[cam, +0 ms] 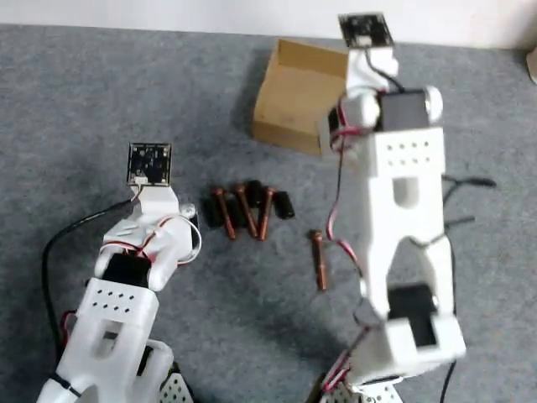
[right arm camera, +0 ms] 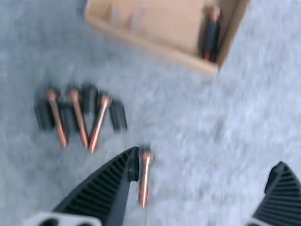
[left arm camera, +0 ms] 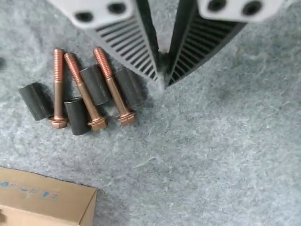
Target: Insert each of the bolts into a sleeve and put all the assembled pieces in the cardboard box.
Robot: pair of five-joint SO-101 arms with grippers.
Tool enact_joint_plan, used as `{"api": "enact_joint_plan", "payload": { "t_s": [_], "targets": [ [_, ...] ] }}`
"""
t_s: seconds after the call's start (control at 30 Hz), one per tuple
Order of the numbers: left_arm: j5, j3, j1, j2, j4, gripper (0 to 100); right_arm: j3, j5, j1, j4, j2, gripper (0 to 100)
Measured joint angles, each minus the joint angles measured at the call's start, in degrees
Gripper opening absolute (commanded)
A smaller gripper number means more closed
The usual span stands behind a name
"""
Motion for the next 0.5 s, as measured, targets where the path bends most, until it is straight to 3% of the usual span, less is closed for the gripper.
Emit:
{"api": "enact_joint_plan", "payload": {
  "t_s": [0.23, 0.5],
  "targets": [
    [0.0, 0.0, 0.0, 0.0, 0.0, 1, 30.07, 0.0, -0.26, -5.27, -19.34, 37.8],
    [0.0, 0.0, 0.0, 0.0, 0.0, 1, 61.01, 0.0, -0.35, -22.59, -30.07, 37.8]
  ]
}}
